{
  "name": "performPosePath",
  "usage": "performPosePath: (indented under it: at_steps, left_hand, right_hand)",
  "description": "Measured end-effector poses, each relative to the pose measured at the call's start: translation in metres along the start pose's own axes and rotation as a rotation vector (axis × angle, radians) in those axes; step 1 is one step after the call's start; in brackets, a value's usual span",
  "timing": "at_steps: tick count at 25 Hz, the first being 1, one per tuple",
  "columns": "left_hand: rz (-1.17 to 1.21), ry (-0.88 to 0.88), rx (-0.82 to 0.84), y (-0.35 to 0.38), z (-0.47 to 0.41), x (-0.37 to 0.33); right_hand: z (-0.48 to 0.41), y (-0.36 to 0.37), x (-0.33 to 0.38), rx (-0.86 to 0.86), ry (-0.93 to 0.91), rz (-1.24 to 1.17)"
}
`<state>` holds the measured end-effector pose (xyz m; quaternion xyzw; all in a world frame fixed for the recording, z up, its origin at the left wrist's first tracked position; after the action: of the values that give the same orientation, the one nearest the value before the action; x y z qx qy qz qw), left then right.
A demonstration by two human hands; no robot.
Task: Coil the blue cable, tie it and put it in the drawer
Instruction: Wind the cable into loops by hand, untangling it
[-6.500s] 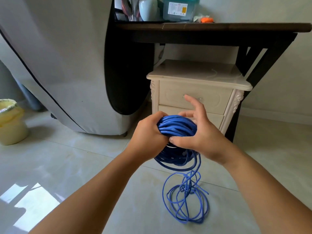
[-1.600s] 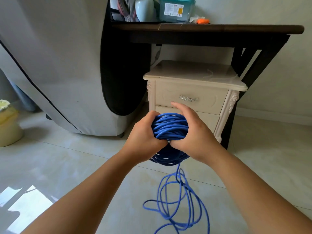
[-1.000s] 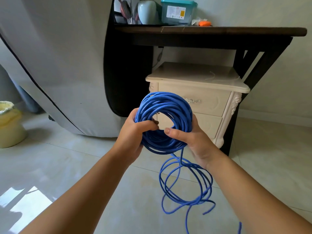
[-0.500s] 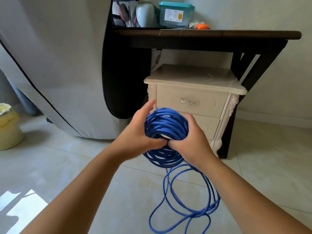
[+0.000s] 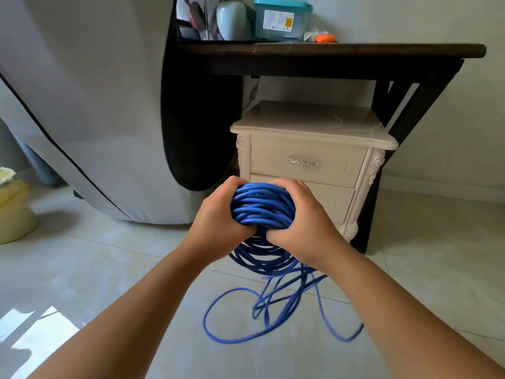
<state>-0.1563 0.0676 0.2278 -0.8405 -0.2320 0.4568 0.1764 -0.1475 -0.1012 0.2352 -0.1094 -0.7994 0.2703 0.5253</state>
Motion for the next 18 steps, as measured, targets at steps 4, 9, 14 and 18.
performPosePath:
  at_steps: [4,9,14,18]
  left_hand:
    - [0.147,-0.055,-0.066,-0.004,-0.003,-0.004]
    - [0.435,-0.246,-0.217,-0.008,-0.007,0.003]
    - [0.687,-0.405,-0.197,-0.004,-0.007,0.009]
    - [0.848,-0.391,-0.037,0.004,-0.005,0.006]
  right_hand:
    - [0.0,-0.009,-0.001,0.09,0.107,-0.243]
    - [0.004,0.002,-0.006,0.25,0.208,-0.378]
    - [0.001,0.006,-0.007,0.103,0.326,-0.518]
    - [-0.004,0.003,-0.008,-0.002,0.365,-0.754]
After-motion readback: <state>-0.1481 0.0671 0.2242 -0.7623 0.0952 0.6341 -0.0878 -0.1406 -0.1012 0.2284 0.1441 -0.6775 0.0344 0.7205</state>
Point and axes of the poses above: each hand's wrist, its own z-axis away from the middle knuckle, its own y-axis out of the palm, x = y × z, the point moved 2 cm from there along -z, towards the middle knuckle, and after that the axes turned 3 degrees about y, right-handed, at the moved point
